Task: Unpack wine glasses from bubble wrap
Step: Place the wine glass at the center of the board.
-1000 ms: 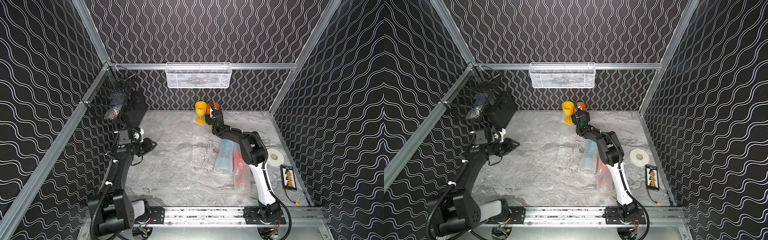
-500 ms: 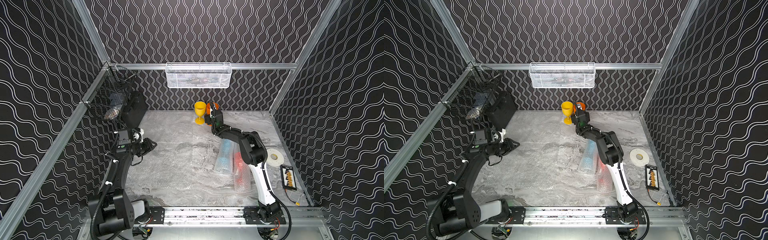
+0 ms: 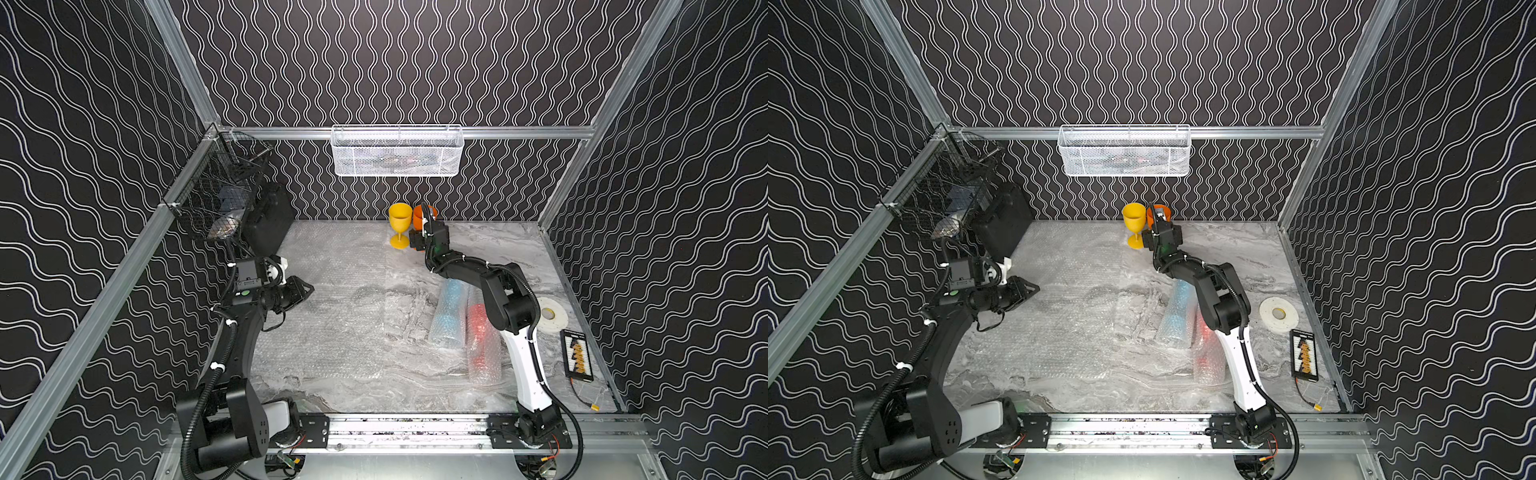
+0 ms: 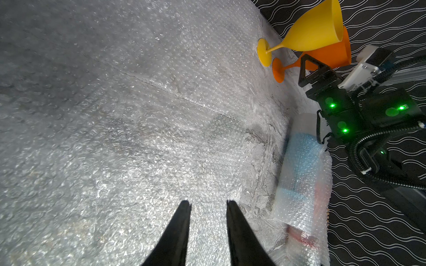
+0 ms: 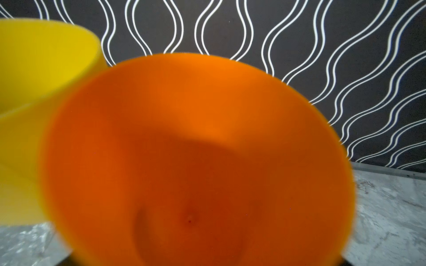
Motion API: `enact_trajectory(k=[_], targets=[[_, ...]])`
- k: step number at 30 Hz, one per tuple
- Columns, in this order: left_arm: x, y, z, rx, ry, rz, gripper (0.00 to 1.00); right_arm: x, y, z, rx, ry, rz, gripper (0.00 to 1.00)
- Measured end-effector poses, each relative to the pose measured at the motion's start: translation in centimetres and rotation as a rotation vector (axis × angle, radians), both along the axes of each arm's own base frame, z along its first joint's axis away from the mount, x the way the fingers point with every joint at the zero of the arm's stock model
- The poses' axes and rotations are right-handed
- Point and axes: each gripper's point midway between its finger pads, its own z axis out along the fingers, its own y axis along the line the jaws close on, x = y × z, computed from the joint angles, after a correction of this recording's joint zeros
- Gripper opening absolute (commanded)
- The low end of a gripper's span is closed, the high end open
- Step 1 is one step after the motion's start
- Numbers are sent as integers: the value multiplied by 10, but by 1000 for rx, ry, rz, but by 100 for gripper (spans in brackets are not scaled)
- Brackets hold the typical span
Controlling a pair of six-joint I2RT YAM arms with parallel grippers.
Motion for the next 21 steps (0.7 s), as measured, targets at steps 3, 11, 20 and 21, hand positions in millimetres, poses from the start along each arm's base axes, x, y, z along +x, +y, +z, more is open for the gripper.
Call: enact_trajectory(k=[3,11,20,21], targets=[[0,0,0,0,0,0,32,-5,-3,-3,-6,11,-2,95],[0,0,0,0,0,0,32,-23,-12,12,20,10,-15,96],[0,-1,-1,-5,0,-2,32,-58,-28,37,103,34,-41,95],[-1,-1,-2,-6,2,-3,32,-63,-30,40,114,39,-45,96]])
